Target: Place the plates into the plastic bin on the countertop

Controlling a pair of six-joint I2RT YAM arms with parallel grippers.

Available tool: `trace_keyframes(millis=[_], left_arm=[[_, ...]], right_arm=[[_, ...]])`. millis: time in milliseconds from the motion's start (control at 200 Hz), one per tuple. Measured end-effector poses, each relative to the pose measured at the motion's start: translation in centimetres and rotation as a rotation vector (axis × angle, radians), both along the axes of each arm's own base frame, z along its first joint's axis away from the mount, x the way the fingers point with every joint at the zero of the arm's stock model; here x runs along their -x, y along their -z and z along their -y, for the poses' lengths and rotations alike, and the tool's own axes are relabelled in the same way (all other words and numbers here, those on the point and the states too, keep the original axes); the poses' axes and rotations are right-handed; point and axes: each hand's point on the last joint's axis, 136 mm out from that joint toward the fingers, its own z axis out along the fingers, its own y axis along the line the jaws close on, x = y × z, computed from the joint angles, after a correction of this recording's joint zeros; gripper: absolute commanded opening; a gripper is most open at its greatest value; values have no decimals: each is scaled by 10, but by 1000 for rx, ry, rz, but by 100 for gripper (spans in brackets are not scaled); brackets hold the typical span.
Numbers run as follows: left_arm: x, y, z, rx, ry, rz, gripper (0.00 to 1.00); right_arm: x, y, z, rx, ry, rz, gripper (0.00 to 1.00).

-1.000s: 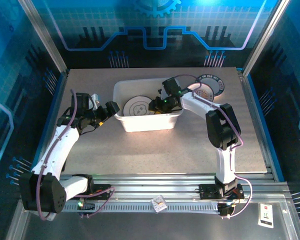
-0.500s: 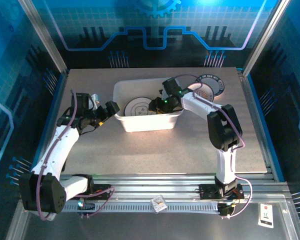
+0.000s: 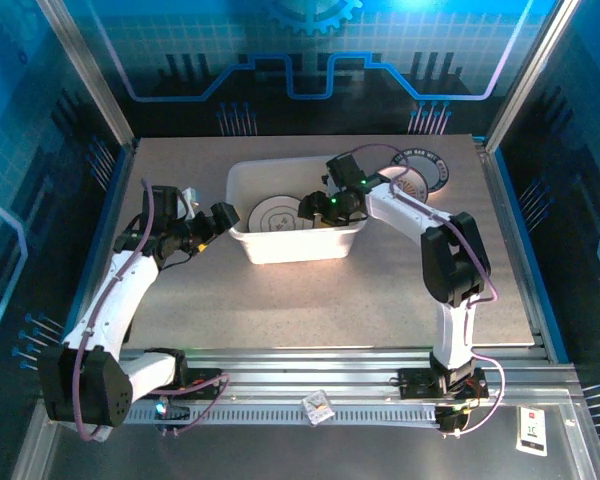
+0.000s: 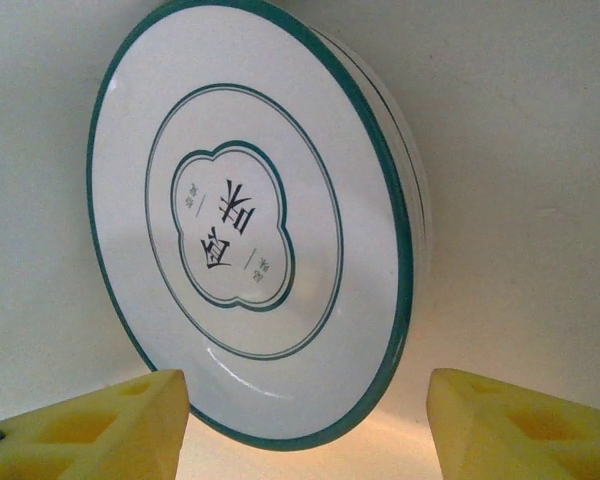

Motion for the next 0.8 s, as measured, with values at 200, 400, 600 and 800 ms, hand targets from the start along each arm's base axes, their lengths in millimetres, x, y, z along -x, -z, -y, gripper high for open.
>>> trace_keyframes(millis=[200, 400, 600, 800], left_arm=[[0, 0, 0, 0, 0, -1, 99], [1, 0, 0, 0, 0, -3, 99], [1, -3, 0, 0, 0, 8, 98], [3, -7, 2, 1, 6, 20, 98]], right_arm=[[-1, -12, 6, 28, 2, 45, 71], [4, -58, 13, 76, -4, 190, 71], [19, -127, 34, 76, 20, 381, 70], [42, -166, 68, 97, 70, 502, 71]])
